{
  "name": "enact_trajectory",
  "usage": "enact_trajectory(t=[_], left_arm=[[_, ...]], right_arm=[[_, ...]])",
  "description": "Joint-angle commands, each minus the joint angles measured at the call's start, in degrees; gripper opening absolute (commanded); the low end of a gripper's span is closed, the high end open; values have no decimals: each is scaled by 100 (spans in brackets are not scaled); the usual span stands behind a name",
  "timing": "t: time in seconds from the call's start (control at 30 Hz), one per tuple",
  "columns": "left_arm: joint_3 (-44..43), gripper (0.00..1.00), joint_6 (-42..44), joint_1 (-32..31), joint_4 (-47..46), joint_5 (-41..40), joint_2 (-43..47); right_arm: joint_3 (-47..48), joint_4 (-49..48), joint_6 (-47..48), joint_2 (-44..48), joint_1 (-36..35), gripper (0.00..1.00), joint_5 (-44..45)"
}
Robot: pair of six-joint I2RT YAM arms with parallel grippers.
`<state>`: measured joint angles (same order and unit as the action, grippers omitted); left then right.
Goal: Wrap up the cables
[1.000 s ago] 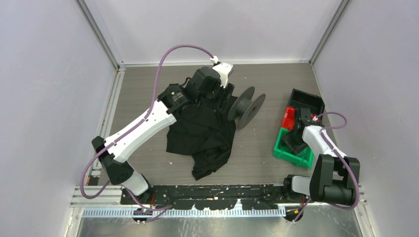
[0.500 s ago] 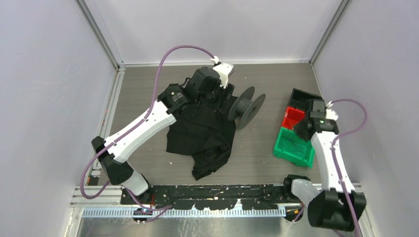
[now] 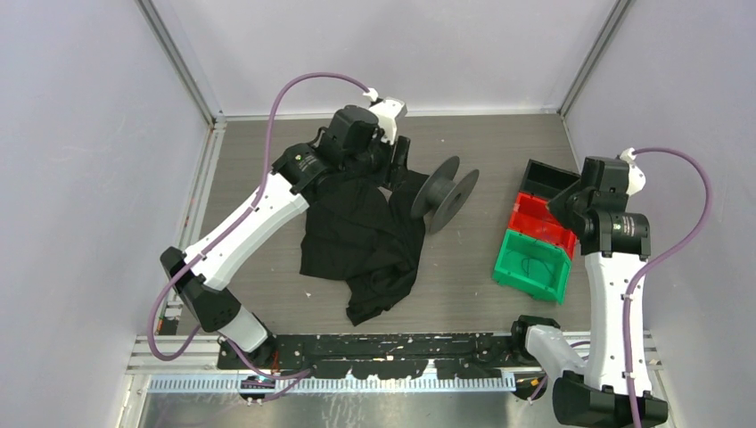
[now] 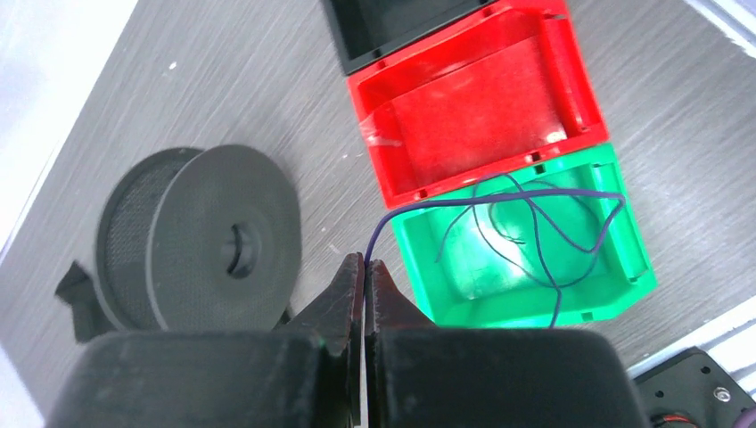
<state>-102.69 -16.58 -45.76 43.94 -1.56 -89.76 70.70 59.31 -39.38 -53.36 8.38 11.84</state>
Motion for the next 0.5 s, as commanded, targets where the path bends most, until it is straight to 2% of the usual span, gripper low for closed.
enact_trajectory(t=[0.0, 0.13, 0.27, 0.37, 0.47], left_arm=[[53, 56, -74, -14, -276, 383, 203], [12, 56, -17, 54, -396, 1024, 264], [54, 65, -47, 135, -818, 2490, 284], [11, 67, -507, 129, -1219, 3434, 56], [258, 66, -1080, 55, -1823, 3930, -135]], right_arm=[[658, -158, 483, 140, 23, 0, -1025], [1257, -542, 817, 53, 15, 0, -2833], [1072, -1503, 733, 197, -53, 0, -4449], [736, -2080, 448, 280, -78, 0, -4889], [660, -2092, 187, 310, -75, 0, -4419]])
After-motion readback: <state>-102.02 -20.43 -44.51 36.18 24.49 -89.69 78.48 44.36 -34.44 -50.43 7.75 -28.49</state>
